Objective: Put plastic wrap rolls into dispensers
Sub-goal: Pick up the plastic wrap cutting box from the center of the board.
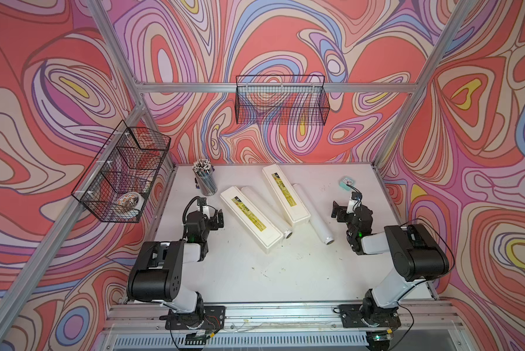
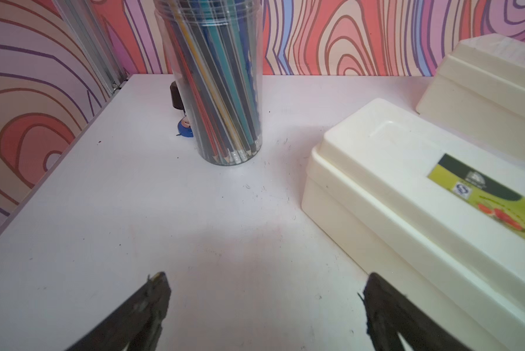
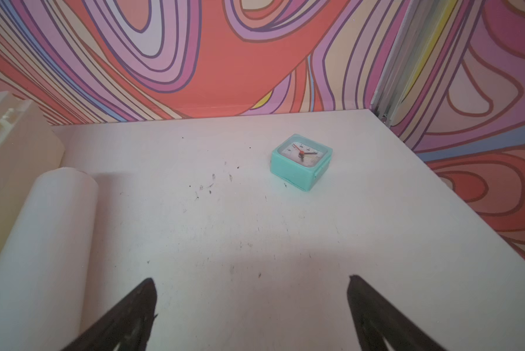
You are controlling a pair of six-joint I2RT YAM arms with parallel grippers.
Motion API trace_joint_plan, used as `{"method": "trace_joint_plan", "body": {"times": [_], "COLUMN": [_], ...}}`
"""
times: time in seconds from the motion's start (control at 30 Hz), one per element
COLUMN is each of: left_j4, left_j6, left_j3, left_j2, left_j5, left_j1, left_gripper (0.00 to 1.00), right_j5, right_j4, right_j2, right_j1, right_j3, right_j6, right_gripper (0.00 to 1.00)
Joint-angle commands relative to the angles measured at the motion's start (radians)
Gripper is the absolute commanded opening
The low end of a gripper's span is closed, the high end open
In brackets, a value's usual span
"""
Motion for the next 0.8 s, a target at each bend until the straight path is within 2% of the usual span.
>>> {"method": "trace_joint_plan", "body": {"times": [0.0, 0.67, 0.73, 0.77], "left_j4": [0.023, 0.012, -0.037, -0.091], "left_j6": [0.009, 0.011, 0.011, 0.014], "left_j3": [-0.010, -0.006, 0.008, 0.021], "left_j2": [0.006, -0.001, -0.034, -0.067], "left_j5": [0.007, 0.011, 0.008, 0.015], "left_j1": [0.007, 0.008, 0.010, 0.011], "left_gripper": [1.00, 1.00, 1.00, 1.00], "right_j5": [0.007, 0.003, 0.020, 0.028], "right_j4": [0.000, 0.001, -0.085, -0.205], "right_j2": [0.009, 0.005, -0.063, -0.114], "right_j1": [-0.001, -0.013, -0.014, -0.013], "right_j3": [0.003, 0.005, 0.029, 0.073], "right_j6": [-0.003, 0.001, 0.008, 0.010], "right_gripper": [0.98, 0.98, 0.98, 0.98]}}
